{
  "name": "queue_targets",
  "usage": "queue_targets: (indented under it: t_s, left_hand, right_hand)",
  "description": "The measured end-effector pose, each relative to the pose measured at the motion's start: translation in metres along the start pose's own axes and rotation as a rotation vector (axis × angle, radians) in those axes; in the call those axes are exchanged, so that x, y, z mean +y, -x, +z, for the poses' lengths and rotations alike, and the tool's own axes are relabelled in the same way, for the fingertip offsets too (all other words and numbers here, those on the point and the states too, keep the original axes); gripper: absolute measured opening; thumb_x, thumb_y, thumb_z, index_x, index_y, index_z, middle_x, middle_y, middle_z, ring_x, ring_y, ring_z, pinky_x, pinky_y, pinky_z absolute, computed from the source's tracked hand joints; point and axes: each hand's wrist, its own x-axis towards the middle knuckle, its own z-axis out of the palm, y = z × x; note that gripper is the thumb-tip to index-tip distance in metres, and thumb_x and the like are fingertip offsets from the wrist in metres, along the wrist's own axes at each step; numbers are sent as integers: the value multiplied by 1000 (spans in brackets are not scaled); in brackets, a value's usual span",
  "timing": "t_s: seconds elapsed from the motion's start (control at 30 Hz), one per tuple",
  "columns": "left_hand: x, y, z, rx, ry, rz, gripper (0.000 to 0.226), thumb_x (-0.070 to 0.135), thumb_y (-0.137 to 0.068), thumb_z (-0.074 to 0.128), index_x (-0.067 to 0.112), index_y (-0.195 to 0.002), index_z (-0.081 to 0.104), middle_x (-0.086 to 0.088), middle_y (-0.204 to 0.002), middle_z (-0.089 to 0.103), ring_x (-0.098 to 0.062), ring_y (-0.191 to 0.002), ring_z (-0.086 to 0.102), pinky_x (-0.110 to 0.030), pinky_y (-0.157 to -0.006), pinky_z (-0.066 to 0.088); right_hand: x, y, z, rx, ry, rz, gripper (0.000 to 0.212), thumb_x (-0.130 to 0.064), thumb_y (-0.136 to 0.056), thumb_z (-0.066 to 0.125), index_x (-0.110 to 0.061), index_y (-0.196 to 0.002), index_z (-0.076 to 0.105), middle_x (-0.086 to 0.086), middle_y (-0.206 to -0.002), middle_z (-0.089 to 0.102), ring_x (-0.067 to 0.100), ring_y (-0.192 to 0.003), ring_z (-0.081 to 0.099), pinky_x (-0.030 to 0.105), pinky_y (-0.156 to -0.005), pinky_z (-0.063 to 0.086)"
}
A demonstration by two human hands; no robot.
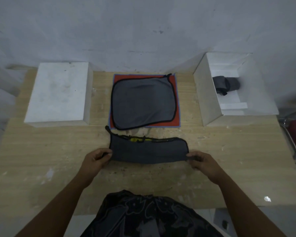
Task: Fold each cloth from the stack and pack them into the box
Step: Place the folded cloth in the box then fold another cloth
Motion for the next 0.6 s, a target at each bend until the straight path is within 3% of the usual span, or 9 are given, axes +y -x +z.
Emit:
queue_targets:
  t_s: [0.13, 0.23, 0.3, 0.33, 0.43, 0.5, 0.6]
  left_hand:
    - [7, -11, -5, -57, 6, -56, 38, 0, -75, 76, 14, -109, 67, -9, -100, 71, -25, -87, 66, -37, -77, 55]
    - [12, -24, -8, -72, -17, -54, 39, 0, -75, 74, 13, -111, 66, -11, -108, 69, -25, -96, 66, -28, -75, 57]
    - [16, -31, -4, -51, -49, -49, 31, 2, -80, 71, 15, -108, 65, -13, -109, 68, -18, -86, 64, -16, -61, 53]
    - [18, -35, -2, -35, -66, -49, 30, 5, -82, 69, 15, -110, 64, -14, -110, 67, -16, -82, 62, -17, -58, 52]
    - [20, -47, 5, -16, -41, -86, 45, 15, -84, 70, 14, -126, 57, -7, -111, 68, -19, -91, 62, -27, -66, 49]
    - [20, -50, 10, 41, -62, -107, 56, 21, -83, 72, 12, -134, 50, -4, -107, 68, -23, -102, 62, -33, -74, 50]
    - [21, -48, 20, 240, -335, -95, 53, 33, -82, 71, 6, -125, 53, -8, -109, 62, -28, -105, 59, -37, -88, 48]
  right_hand:
    - [-7, -16, 1, 117, 58, -92, 7, -18, -84, 70, -23, -87, 73, -4, -64, 62, 11, -61, 55, 28, -61, 45]
    - [-21, -27, 6, 200, -16, -97, 9, -21, -85, 68, -16, -92, 71, 7, -83, 68, 18, -74, 62, 31, -66, 50]
    - [-29, -33, 8, 264, 18, -93, 11, -23, -87, 67, -13, -88, 69, 8, -82, 68, 20, -72, 62, 31, -63, 49]
    - [-32, -36, 9, 294, 75, -102, 15, -25, -87, 66, -11, -85, 68, 8, -79, 67, 19, -71, 62, 31, -62, 48]
    - [-34, -45, 16, 347, 257, -111, 26, -32, -89, 61, -7, -85, 66, 10, -78, 66, 27, -77, 63, 33, -62, 43]
    - [-39, -45, 21, 398, 374, -91, 25, -33, -89, 61, -8, -87, 66, 9, -80, 65, 30, -83, 62, 28, -65, 35]
    - [-47, -43, 31, 469, 414, 10, 39, -39, -86, 64, -3, -100, 61, 16, -96, 67, 32, -93, 62, 24, -67, 34]
